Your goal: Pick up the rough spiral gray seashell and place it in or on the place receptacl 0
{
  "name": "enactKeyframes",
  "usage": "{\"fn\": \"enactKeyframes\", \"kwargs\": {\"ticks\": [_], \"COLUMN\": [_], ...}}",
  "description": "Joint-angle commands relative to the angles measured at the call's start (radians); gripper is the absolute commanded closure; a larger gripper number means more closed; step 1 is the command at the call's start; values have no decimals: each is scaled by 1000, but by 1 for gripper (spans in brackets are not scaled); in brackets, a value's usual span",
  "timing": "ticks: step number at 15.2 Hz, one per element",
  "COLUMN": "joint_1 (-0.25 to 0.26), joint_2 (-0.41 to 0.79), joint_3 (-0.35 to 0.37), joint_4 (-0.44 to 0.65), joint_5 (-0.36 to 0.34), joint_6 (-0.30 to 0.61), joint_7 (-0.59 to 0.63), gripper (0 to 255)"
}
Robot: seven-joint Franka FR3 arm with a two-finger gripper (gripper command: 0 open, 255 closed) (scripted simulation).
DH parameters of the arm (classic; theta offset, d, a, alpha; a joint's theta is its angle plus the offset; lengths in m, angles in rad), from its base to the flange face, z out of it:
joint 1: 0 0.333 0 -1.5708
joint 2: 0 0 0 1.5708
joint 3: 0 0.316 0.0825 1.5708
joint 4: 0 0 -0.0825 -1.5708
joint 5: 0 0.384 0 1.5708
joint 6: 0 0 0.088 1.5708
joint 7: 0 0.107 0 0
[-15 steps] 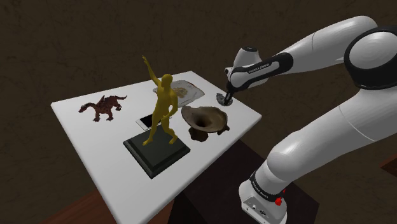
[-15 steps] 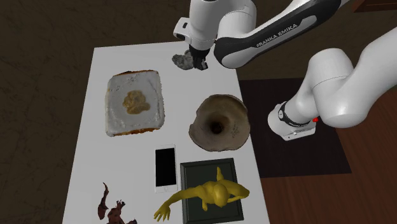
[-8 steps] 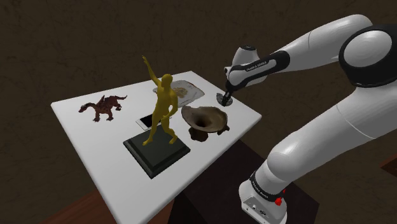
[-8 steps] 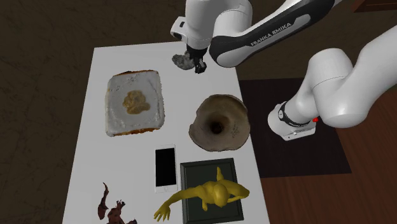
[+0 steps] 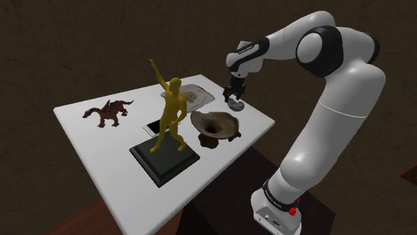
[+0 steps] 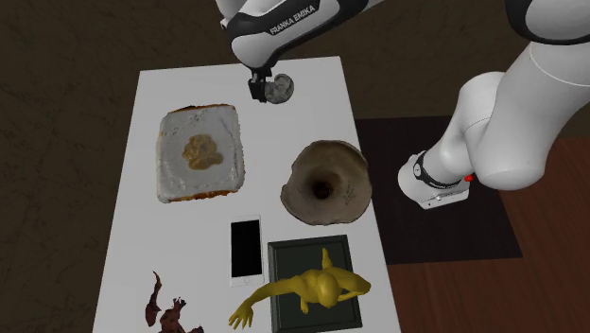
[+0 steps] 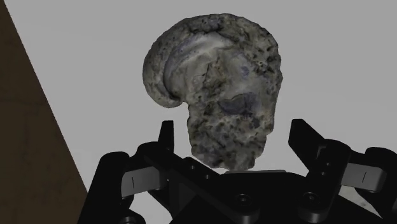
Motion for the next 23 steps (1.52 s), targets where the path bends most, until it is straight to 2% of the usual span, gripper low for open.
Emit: {"fn": "enactKeyframes", "kwargs": {"ticks": [1,6,14,15,23], "joint_1": [-3,-8,-8,-8,-8], "joint_2": [25,57,57,57,57], "joint_3": [1,5,5,5,4], "joint_4": [7,-21,-21,-21,-21], "joint_5": [19,33,33,33,33], "joint_6": [7,64,64,64,64], "joint_7": [9,-1,-1,-1,-1], "gripper": [0,0,0,255,255]}}
